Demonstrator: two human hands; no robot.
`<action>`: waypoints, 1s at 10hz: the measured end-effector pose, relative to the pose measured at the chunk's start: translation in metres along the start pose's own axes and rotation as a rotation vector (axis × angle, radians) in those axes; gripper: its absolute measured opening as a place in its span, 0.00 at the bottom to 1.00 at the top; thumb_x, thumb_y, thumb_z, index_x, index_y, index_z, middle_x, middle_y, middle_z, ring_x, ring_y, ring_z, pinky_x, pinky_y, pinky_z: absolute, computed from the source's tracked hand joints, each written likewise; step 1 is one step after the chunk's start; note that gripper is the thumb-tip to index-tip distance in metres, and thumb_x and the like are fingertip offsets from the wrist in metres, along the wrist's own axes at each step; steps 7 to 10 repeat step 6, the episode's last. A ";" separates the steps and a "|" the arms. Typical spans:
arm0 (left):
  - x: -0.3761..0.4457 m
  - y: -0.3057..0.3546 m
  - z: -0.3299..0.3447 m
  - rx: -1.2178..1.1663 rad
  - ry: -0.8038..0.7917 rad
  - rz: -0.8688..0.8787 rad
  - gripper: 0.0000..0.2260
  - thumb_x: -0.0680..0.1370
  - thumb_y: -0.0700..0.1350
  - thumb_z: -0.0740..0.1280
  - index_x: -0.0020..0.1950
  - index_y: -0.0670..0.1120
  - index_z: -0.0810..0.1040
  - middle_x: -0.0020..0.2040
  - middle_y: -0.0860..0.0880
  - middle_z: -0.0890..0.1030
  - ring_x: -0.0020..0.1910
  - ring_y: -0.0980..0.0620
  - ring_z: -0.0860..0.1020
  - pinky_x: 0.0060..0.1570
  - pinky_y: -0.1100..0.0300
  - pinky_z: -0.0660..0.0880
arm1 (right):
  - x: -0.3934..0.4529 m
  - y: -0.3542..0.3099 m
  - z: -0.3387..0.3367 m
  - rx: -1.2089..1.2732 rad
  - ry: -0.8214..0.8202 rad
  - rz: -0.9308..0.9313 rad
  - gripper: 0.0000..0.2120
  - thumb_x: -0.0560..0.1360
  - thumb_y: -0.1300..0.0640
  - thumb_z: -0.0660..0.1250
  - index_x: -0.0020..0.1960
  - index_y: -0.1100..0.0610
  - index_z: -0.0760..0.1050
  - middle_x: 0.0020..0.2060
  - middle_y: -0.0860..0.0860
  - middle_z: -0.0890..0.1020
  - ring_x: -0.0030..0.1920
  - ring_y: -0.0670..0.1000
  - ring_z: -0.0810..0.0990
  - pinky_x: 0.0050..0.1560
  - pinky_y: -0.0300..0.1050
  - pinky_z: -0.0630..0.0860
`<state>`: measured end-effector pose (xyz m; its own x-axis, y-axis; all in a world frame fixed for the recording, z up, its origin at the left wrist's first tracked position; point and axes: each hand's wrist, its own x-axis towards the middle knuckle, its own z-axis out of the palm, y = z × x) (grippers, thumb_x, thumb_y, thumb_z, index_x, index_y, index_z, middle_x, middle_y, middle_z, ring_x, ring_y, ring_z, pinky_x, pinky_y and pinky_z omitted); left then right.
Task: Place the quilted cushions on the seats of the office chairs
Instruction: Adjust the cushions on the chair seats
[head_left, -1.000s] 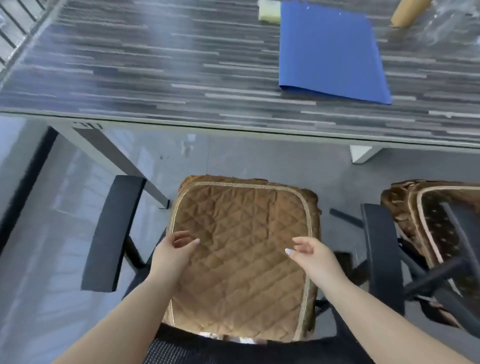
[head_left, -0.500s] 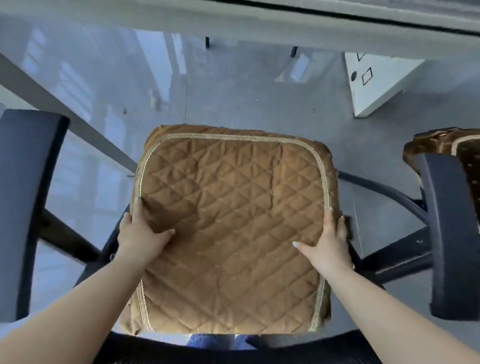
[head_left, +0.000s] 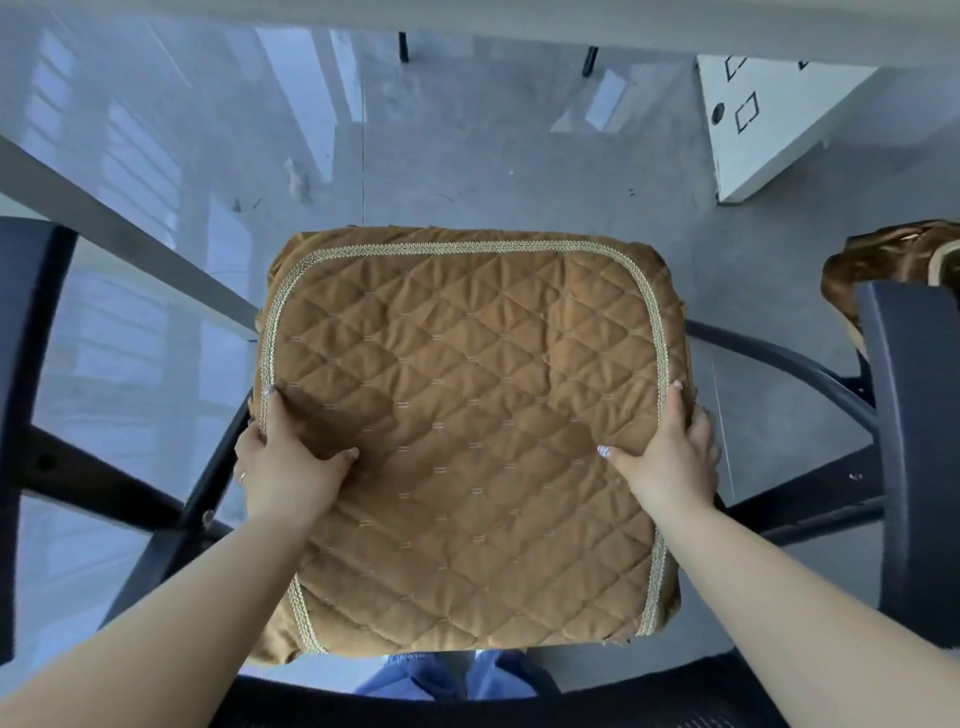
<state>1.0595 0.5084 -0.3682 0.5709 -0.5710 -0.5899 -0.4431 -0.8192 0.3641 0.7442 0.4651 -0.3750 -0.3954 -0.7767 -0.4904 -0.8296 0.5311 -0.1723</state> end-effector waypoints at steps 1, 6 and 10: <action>-0.002 -0.005 0.000 -0.010 0.013 0.002 0.44 0.70 0.48 0.75 0.78 0.55 0.50 0.74 0.39 0.58 0.72 0.34 0.59 0.68 0.42 0.62 | -0.010 0.008 0.006 0.016 0.011 0.002 0.50 0.69 0.46 0.73 0.78 0.49 0.42 0.77 0.56 0.50 0.75 0.61 0.53 0.70 0.61 0.60; 0.000 0.012 -0.009 -0.029 0.008 -0.029 0.37 0.71 0.49 0.74 0.75 0.52 0.58 0.76 0.41 0.56 0.74 0.35 0.56 0.69 0.43 0.60 | -0.013 0.001 0.005 0.132 0.037 -0.024 0.48 0.69 0.51 0.75 0.78 0.50 0.47 0.77 0.56 0.49 0.76 0.59 0.51 0.73 0.59 0.57; 0.000 0.012 -0.009 -0.029 0.008 -0.029 0.37 0.71 0.49 0.74 0.75 0.52 0.58 0.76 0.41 0.56 0.74 0.35 0.56 0.69 0.43 0.60 | -0.013 0.001 0.005 0.132 0.037 -0.024 0.48 0.69 0.51 0.75 0.78 0.50 0.47 0.77 0.56 0.49 0.76 0.59 0.51 0.73 0.59 0.57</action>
